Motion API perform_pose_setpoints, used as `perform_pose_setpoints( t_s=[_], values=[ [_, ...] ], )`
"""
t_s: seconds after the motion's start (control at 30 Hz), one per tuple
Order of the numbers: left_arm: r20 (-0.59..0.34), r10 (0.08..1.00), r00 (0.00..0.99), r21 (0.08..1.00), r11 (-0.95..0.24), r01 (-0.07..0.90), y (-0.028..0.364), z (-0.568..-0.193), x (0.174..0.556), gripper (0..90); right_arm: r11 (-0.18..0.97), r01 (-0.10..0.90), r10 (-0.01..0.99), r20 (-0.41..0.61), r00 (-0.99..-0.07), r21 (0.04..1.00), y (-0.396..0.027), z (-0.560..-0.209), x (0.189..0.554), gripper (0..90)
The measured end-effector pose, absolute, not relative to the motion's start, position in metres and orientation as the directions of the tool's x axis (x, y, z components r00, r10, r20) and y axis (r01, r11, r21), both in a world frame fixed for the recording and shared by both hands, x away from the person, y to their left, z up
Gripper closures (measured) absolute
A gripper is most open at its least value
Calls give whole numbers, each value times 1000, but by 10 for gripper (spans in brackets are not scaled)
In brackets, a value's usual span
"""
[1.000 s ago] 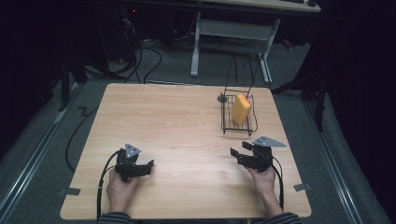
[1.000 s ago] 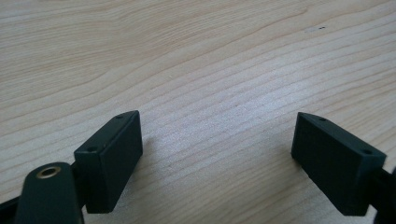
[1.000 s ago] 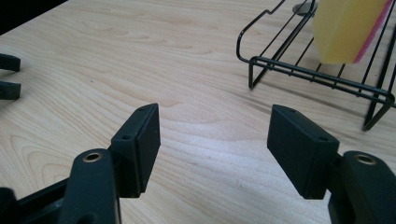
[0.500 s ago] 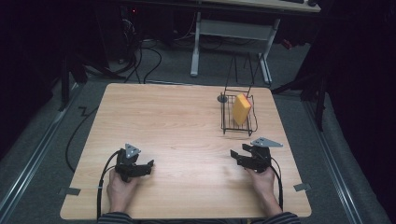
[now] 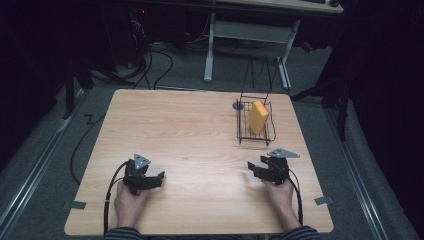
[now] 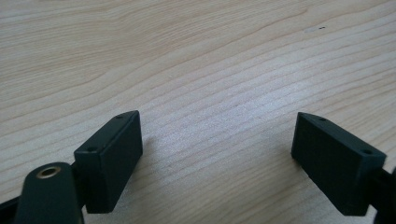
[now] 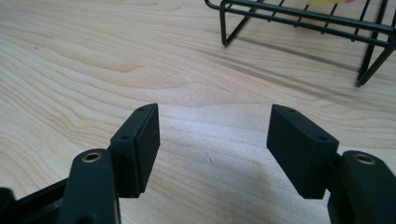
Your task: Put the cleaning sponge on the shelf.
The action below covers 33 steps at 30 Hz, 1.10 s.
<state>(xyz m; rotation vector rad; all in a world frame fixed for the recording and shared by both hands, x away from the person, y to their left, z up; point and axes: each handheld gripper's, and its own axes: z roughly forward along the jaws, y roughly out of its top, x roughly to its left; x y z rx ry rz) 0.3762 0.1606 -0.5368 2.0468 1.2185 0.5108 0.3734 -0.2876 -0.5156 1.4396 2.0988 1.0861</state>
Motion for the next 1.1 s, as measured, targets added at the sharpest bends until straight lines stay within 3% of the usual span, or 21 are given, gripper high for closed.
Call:
perform_pose_setpoints(
  t_s=[0.47, 1.1],
  values=[
    [-14, 876, 482, 729, -321, 604, 161, -537, 376, 170, 274, 622, 917, -5, -398, 733, -280, -528, 376, 348],
    [-17, 877, 480, 730, -316, 605, 161, -537, 376, 171, 296, 626, 913, -22, -407, 722, -277, -531, 376, 317]
  ],
)
